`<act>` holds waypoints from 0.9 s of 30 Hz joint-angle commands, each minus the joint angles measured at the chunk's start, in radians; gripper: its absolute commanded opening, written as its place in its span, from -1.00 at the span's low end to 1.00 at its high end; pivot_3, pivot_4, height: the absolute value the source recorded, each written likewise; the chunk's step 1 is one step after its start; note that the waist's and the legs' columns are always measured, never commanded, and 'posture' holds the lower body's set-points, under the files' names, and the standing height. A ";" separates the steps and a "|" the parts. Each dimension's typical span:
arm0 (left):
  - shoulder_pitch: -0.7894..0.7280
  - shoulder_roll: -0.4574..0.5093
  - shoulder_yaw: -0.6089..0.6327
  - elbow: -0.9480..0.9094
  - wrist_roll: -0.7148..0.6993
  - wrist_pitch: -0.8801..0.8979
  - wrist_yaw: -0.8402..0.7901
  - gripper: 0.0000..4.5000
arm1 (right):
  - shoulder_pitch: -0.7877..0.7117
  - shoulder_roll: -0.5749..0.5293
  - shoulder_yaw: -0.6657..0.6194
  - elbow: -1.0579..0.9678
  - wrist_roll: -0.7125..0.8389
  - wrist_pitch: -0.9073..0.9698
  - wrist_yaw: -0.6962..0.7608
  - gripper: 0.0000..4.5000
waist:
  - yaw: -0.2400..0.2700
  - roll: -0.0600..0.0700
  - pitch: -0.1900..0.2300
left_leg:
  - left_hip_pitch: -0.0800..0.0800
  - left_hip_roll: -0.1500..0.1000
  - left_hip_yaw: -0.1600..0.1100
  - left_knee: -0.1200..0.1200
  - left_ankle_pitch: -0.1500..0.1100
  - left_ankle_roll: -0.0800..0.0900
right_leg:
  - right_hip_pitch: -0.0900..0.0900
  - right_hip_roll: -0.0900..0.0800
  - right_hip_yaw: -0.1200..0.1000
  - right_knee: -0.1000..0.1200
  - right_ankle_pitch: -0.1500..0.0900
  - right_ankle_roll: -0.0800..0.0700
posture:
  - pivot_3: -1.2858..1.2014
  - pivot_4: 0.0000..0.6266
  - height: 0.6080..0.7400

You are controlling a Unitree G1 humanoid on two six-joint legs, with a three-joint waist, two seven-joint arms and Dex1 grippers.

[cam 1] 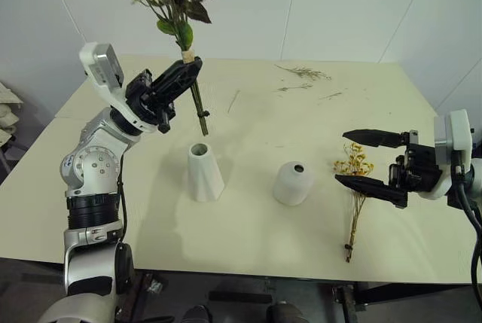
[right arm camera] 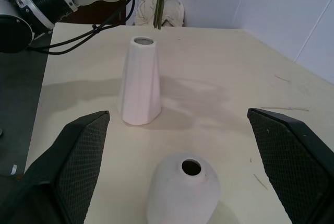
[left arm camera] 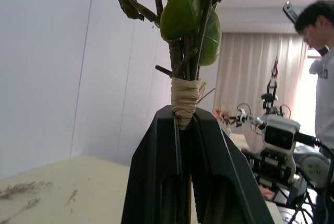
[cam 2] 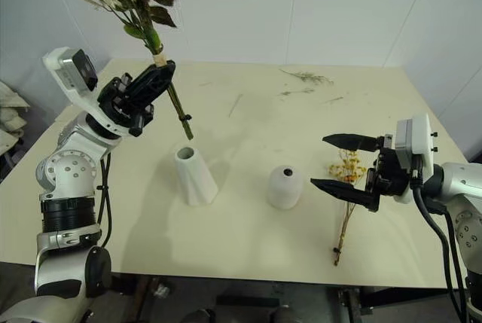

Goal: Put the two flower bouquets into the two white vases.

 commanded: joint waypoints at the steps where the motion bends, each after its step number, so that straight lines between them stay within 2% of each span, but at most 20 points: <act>1: 0.033 0.030 0.006 -0.049 0.007 -0.004 -0.014 -0.99 | 0.014 -0.003 -0.033 -0.038 0.009 -0.013 -0.016 1.00 | 0.000 0.000 0.000 | 0.000 0.000 0.000 0.000 0.000 0.000 | 0.000 0.000 0.000 0.000 0.000 0.000 | 0.03 -0.52 1.00; 7: 0.062 0.050 0.003 -0.059 0.017 -0.004 -0.017 -0.99 | 0.020 -0.004 -0.025 -0.042 0.009 -0.014 -0.028 1.00 | 0.001 0.000 0.000 | 0.000 0.000 0.000 0.000 0.000 0.000 | 0.001 0.000 0.000 0.000 0.000 0.000 | 0.03 -0.52 1.00; 27: 0.104 0.033 -0.014 -0.109 0.001 0.024 0.028 -0.99 | 0.011 -0.001 -0.006 -0.038 -0.005 -0.012 -0.041 1.00 | 0.001 0.000 0.000 | 0.000 0.000 0.000 -0.001 0.000 0.000 | 0.001 0.000 0.000 -0.002 0.000 0.000 | 0.03 -0.52 1.00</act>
